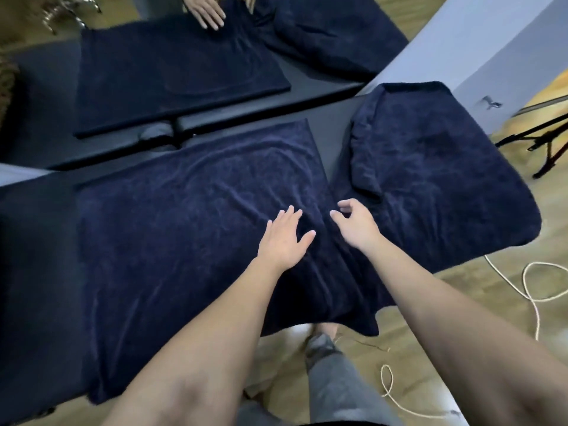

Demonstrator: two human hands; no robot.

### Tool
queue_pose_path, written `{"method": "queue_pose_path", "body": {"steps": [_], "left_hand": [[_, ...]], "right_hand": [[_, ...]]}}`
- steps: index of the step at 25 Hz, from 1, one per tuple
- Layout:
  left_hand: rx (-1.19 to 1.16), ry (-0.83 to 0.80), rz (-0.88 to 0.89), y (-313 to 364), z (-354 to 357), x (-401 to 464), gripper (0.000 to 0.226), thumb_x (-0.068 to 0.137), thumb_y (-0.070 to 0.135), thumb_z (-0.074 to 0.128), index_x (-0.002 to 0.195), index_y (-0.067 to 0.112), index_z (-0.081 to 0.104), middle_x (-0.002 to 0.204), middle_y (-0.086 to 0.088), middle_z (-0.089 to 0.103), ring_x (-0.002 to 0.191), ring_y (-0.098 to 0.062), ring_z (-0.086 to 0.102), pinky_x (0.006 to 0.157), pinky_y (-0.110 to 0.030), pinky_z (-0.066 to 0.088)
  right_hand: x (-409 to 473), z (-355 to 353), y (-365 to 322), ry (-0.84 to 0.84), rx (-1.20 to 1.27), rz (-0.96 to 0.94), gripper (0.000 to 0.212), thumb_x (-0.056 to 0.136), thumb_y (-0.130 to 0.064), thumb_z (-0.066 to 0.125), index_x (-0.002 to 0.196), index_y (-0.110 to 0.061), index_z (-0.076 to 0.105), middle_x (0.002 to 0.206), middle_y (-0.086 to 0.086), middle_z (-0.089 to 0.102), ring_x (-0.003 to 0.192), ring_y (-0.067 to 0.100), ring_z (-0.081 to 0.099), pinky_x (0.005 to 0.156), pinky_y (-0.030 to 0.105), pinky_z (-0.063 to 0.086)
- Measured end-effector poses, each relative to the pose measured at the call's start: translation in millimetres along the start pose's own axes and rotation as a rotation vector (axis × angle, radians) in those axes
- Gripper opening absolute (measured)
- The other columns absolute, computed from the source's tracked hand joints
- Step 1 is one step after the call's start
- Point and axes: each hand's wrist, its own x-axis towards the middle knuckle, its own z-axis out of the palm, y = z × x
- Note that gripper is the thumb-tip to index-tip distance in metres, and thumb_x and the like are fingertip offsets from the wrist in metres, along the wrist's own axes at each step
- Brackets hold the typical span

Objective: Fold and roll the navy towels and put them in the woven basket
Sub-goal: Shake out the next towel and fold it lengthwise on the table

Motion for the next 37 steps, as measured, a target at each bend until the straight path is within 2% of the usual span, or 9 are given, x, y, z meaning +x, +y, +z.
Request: {"method": "queue_pose_path", "body": {"steps": [7, 9, 12, 18, 21, 25, 29, 32, 37], "left_hand": [[-0.085, -0.023, -0.129, 15, 30, 43, 0.079, 0.102, 0.056, 0.043, 0.163, 0.022, 0.006, 0.171, 0.005, 0.001, 0.157, -0.016, -0.003, 0.128, -0.043, 0.003], [-0.108, -0.043, -0.135, 11, 31, 47, 0.081, 0.101, 0.057, 0.042, 0.162, 0.025, -0.001, 0.170, 0.006, -0.004, 0.157, -0.016, -0.007, 0.128, -0.043, 0.000], [-0.116, -0.081, -0.137, 8, 30, 51, 0.086, 0.100, 0.060, 0.042, 0.161, 0.027, -0.010, 0.169, 0.005, -0.013, 0.155, -0.013, -0.015, 0.127, -0.041, -0.004], [0.156, -0.240, -0.166, 16, 37, 60, 0.099, 0.095, 0.069, 0.044, 0.159, 0.026, -0.017, 0.164, -0.002, -0.031, 0.151, -0.019, -0.031, 0.125, -0.045, -0.011], [0.197, -0.248, -0.186, 18, 42, 62, 0.105, 0.092, 0.073, 0.046, 0.159, 0.026, -0.019, 0.163, -0.003, -0.034, 0.149, -0.021, -0.033, 0.125, -0.047, -0.012], [0.209, -0.248, -0.195, 18, 42, 64, 0.111, 0.087, 0.077, 0.048, 0.158, 0.026, -0.020, 0.162, -0.003, -0.035, 0.149, -0.021, -0.034, 0.125, -0.049, -0.012], [0.189, -0.257, -0.226, 22, 44, 65, 0.123, 0.078, 0.085, 0.052, 0.158, 0.027, -0.021, 0.162, -0.004, -0.035, 0.149, -0.023, -0.035, 0.124, -0.052, -0.013], [0.179, -0.208, -0.289, 37, 54, 68, 0.129, 0.072, 0.090, 0.051, 0.157, 0.028, -0.024, 0.160, -0.004, -0.038, 0.147, -0.025, -0.038, 0.121, -0.056, -0.017], [0.100, 0.034, -0.385, 76, 89, 62, 0.128, 0.074, 0.087, 0.051, 0.157, 0.025, -0.023, 0.163, 0.000, -0.034, 0.149, -0.023, -0.035, 0.123, -0.056, -0.013]], "right_hand": [[76, 11, 1, -0.192, -0.081, 0.131, 0.040, 0.092, -0.040, 0.068, 0.124, -0.020, 0.055, 0.115, -0.005, 0.057, 0.106, 0.018, 0.058, 0.090, 0.031, 0.046], [84, 17, 0, -0.184, -0.089, 0.125, 0.026, 0.095, -0.038, 0.064, 0.110, -0.016, 0.061, 0.105, 0.003, 0.059, 0.098, 0.024, 0.061, 0.083, 0.032, 0.046], [89, 5, -3, -0.058, 0.000, 0.134, 0.033, 0.104, -0.028, 0.053, 0.123, -0.002, 0.060, 0.113, 0.009, 0.061, 0.109, 0.028, 0.058, 0.090, 0.032, 0.042], [90, -18, 24, -0.176, 0.027, 0.219, 0.029, 0.098, -0.039, 0.059, 0.083, -0.015, 0.052, 0.086, 0.012, 0.066, 0.074, 0.030, 0.065, 0.067, 0.044, 0.063], [88, -27, 24, -0.420, 0.151, 0.320, 0.039, 0.086, -0.045, 0.073, 0.095, -0.012, 0.055, 0.094, 0.011, 0.070, 0.080, 0.036, 0.074, 0.072, 0.051, 0.063], [77, -30, 41, -0.670, 0.023, 0.370, 0.089, 0.072, -0.043, 0.083, 0.146, -0.011, 0.043, 0.111, 0.013, 0.074, 0.092, 0.035, 0.075, 0.074, 0.045, 0.063], [81, -50, 49, -0.733, -0.103, 0.317, 0.026, 0.095, -0.026, 0.069, 0.103, -0.005, 0.056, 0.083, 0.012, 0.074, 0.076, 0.032, 0.075, 0.083, 0.051, 0.062], [97, -65, 38, -0.778, -0.047, 0.305, 0.027, 0.098, -0.027, 0.066, 0.083, -0.014, 0.048, 0.091, 0.013, 0.067, 0.086, 0.034, 0.075, 0.080, 0.048, 0.062], [127, -59, 16, -0.862, 0.086, 0.256, 0.027, 0.094, -0.041, 0.069, 0.093, -0.016, 0.059, 0.126, 0.022, 0.060, 0.116, 0.042, 0.063, 0.072, 0.040, 0.062]]}}
